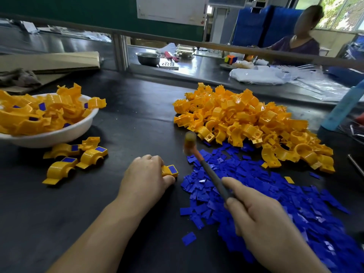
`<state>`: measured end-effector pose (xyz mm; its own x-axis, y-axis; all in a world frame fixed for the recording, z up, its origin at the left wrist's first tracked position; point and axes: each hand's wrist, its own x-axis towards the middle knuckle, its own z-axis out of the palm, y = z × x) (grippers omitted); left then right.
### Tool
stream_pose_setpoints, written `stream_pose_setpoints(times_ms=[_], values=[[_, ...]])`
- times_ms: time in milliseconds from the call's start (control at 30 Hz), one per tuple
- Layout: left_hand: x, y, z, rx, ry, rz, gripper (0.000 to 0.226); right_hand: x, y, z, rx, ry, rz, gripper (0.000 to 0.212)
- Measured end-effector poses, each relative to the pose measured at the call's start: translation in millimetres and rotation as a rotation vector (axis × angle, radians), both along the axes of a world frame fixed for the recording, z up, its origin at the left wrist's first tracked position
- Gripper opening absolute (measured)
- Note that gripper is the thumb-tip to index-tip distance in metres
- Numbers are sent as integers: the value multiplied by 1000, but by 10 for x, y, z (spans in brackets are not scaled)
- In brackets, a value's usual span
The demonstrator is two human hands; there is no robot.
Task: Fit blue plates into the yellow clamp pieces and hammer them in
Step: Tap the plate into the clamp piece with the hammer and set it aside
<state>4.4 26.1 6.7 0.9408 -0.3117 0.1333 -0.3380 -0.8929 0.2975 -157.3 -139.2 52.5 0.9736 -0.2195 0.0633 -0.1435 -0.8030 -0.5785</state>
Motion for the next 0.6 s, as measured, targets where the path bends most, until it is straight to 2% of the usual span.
stream_pose_setpoints(times_ms=[133,233,300,367,467,600], values=[[-28,10,8,42,22,-6,50,-114,-201,-44,-183,-24,-134,33],[-96,-13,32,91,-34,-48,64,-134,-280,-85,-352,16,-191,40],[-179,-61,59,-1,-133,-146,65,-129,-316,-97,-391,40,-229,38],[-302,-141,86,-172,-185,-342,56,-124,-328,-125,-410,55,-257,37],[-466,-297,49,-265,-10,-504,55,-124,-345,-180,-446,49,-303,40],[-333,-246,-56,-105,133,-301,80,-155,-441,-180,-495,39,-373,38]])
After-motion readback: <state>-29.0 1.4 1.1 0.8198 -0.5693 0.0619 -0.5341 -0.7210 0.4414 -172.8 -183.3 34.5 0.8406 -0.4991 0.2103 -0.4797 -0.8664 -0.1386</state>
